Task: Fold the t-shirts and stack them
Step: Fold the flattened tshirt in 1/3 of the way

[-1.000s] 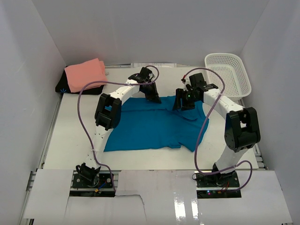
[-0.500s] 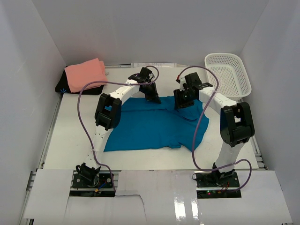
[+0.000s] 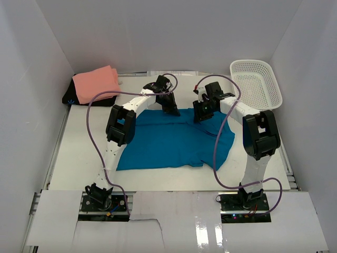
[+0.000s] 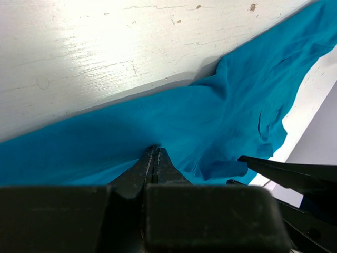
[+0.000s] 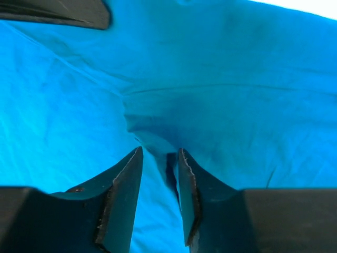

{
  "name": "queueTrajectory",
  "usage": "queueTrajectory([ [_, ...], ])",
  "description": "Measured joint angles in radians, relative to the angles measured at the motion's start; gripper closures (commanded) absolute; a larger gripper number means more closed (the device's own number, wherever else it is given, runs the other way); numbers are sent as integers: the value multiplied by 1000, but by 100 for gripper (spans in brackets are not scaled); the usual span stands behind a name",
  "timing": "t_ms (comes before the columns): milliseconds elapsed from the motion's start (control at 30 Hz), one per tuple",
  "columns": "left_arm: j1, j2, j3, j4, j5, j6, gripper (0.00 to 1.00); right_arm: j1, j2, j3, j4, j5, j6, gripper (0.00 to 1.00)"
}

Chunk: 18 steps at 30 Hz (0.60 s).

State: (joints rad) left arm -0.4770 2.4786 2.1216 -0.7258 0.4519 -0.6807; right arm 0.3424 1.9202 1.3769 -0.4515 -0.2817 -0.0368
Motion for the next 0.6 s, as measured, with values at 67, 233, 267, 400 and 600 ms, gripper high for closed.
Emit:
queueTrajectory([
  [67,0,0,0,0,0,0,98,0,0,0,8,-15,0,66],
  [233,0,0,0,0,0,0,98,0,0,0,9,-55,-2,86],
  [267,0,0,0,0,0,0,98,0,0,1,6,-64,-1,91],
  [400,0,0,0,0,0,0,98,0,1,12,-20,-97,1,92],
  [600,0,0,0,-1,0,0,98,0,2,27,-51,-137,11,92],
])
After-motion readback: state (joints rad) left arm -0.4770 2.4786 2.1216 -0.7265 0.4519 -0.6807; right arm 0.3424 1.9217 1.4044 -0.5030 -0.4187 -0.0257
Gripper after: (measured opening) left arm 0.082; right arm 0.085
